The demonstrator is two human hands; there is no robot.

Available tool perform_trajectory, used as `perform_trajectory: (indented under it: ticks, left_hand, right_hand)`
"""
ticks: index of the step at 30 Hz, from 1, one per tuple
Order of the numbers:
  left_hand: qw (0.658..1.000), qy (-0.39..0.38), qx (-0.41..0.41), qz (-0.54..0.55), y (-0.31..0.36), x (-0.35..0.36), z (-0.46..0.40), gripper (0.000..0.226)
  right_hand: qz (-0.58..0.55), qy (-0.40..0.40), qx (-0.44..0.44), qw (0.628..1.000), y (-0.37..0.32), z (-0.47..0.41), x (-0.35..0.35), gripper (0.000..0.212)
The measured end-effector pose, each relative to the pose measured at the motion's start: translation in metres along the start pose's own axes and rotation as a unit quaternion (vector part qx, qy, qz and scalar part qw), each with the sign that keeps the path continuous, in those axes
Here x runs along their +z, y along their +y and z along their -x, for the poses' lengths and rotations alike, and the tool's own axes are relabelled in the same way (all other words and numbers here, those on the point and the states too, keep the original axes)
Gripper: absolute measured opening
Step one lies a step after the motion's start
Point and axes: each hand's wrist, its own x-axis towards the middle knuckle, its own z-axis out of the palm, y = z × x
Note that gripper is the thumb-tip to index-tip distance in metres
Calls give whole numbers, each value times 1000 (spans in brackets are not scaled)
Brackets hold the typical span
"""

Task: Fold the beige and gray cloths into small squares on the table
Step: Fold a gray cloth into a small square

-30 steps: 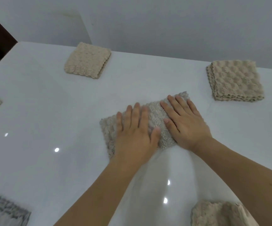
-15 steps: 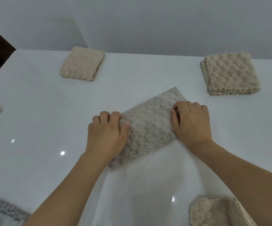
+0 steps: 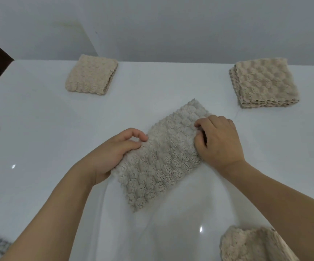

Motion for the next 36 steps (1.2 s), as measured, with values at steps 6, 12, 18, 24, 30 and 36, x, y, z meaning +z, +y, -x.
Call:
perform_trajectory:
  ticks: [6, 12, 18, 24, 30, 36]
  left_hand:
    - [991, -64, 46, 112, -1, -6, 1, 47]
    - [989, -50, 123, -66, -1, -3, -1, 37]
    - [963, 73, 201, -161, 5, 5, -18, 39]
    - [960, 84, 191, -187, 27, 31, -42, 18]
    - [950, 123, 215, -189, 32, 53, -78, 31]
    - [943, 121, 199, -239, 31, 65, -91, 15]
  right_hand:
    - [-75, -23, 10, 997, 4, -1, -1, 31]
    - [-82, -26, 13, 996, 4, 0, 0, 31]
    - [-152, -16, 33, 988, 7, -1, -3, 25]
    - [-276, 15, 107, 955, 3, 1, -9, 33]
    - [-317, 36, 116, 941, 7, 0, -13, 54]
    - [-287, 11, 133, 949, 9, -2, -12, 34]
